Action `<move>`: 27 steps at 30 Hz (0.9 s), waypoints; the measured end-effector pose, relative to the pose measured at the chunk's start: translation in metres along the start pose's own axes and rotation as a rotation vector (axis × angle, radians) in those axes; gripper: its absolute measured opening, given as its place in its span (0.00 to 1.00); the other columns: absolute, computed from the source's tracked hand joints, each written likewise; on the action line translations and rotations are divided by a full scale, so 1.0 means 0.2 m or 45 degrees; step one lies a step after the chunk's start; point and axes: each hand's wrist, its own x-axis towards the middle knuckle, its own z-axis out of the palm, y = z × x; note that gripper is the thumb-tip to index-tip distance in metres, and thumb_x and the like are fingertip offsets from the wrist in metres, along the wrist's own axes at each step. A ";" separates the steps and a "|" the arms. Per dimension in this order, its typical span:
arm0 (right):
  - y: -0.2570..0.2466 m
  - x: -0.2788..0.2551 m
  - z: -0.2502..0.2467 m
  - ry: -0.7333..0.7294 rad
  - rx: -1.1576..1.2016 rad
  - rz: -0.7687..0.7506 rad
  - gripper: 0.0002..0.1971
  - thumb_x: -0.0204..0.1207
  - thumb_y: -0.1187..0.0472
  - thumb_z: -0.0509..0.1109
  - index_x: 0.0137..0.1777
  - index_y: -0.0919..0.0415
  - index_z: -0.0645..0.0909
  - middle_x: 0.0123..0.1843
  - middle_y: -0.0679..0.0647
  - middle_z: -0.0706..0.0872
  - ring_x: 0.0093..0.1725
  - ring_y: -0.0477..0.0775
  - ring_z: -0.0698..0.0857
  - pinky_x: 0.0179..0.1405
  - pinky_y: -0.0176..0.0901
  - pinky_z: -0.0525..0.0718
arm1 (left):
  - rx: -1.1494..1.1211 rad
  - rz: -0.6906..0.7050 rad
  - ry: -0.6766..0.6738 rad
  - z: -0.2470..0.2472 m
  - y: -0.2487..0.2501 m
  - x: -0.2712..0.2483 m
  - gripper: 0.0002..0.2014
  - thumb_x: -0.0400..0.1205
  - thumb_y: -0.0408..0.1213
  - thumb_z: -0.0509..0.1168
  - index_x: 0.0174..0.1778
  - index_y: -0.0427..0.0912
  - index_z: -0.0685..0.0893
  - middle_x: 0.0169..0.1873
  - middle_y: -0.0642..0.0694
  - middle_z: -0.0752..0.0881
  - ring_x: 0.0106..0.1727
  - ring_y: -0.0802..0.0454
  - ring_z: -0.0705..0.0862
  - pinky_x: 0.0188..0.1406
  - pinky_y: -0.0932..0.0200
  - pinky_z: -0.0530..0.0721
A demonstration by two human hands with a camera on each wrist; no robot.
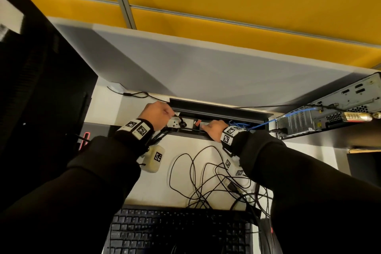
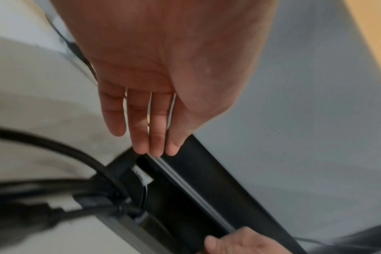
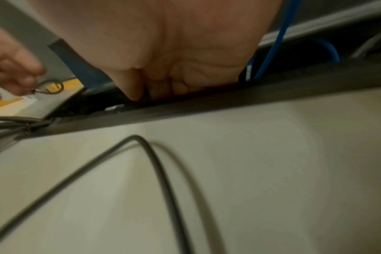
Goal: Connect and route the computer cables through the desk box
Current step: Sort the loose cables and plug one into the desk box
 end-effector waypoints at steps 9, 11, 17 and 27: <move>-0.14 -0.11 -0.09 0.060 -0.143 -0.079 0.23 0.92 0.49 0.54 0.72 0.63 0.82 0.64 0.59 0.85 0.62 0.59 0.84 0.60 0.45 0.80 | 0.545 -0.298 -0.211 -0.10 -0.09 -0.31 0.16 0.76 0.55 0.77 0.46 0.45 0.89 0.39 0.47 0.90 0.42 0.48 0.89 0.47 0.51 0.90; -0.16 -0.12 -0.02 0.008 -0.231 -0.094 0.23 0.91 0.48 0.54 0.76 0.61 0.77 0.71 0.59 0.82 0.65 0.58 0.82 0.65 0.46 0.78 | 0.783 -0.293 -0.304 -0.04 -0.12 -0.37 0.21 0.73 0.58 0.79 0.54 0.47 0.88 0.43 0.49 0.88 0.44 0.48 0.88 0.49 0.48 0.90; -0.15 -0.10 0.06 0.073 -0.241 -0.076 0.31 0.84 0.35 0.58 0.80 0.53 0.74 0.72 0.58 0.78 0.67 0.60 0.80 0.66 0.50 0.79 | 0.949 -0.080 -0.112 0.02 -0.25 -0.48 0.21 0.83 0.38 0.70 0.70 0.44 0.73 0.57 0.43 0.83 0.52 0.42 0.87 0.41 0.50 0.83; -0.11 -0.14 0.05 0.011 -0.105 -0.179 0.30 0.82 0.36 0.63 0.80 0.49 0.71 0.70 0.55 0.83 0.63 0.58 0.83 0.65 0.50 0.81 | 0.762 0.224 0.160 -0.16 0.02 -0.47 0.12 0.89 0.53 0.61 0.57 0.50 0.85 0.45 0.50 0.83 0.41 0.50 0.83 0.38 0.56 0.78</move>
